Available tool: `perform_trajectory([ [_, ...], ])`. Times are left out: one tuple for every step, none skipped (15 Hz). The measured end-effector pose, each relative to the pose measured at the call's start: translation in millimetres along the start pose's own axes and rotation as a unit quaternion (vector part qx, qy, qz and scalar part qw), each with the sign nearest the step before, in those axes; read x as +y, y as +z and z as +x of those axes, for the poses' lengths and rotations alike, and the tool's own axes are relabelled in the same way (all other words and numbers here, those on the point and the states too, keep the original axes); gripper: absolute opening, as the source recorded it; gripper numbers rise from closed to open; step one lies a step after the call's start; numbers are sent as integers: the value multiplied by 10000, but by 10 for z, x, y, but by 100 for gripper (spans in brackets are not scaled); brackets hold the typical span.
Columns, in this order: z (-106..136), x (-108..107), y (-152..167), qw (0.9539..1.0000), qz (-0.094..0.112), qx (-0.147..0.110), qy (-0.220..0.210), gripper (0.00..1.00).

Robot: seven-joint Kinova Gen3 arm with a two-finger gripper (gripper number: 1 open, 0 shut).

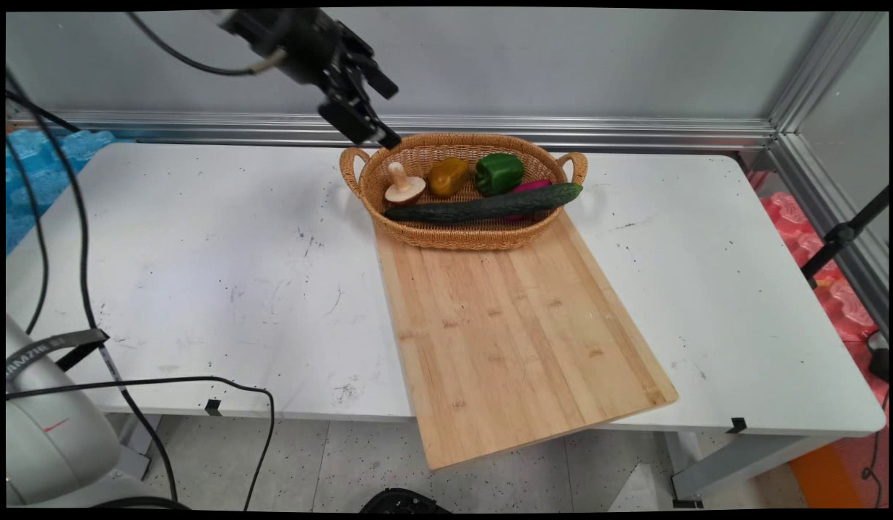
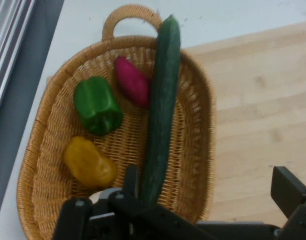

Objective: Pick up the cucumber from the vegetable basket

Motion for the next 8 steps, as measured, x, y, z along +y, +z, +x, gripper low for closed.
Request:
perform_trajectory([
  [24, -36, 106, 10000, 15, -76, 25, 100],
  [44, -66, 193, 9999, 27, -136, 45, 100],
  [63, -95, 286, 9998, 38, -197, 66, 100],
  [77, -119, 357, 9997, 46, -245, 81, 100],
  [97, -151, 469, 9994, 54, -317, 117, 100],
  [109, -172, 542, 9992, 57, -366, 145, 100],
  [127, -201, 655, 9988, 59, -443, 193, 100],
  [137, -220, 730, 9985, 57, -496, 226, 100],
])
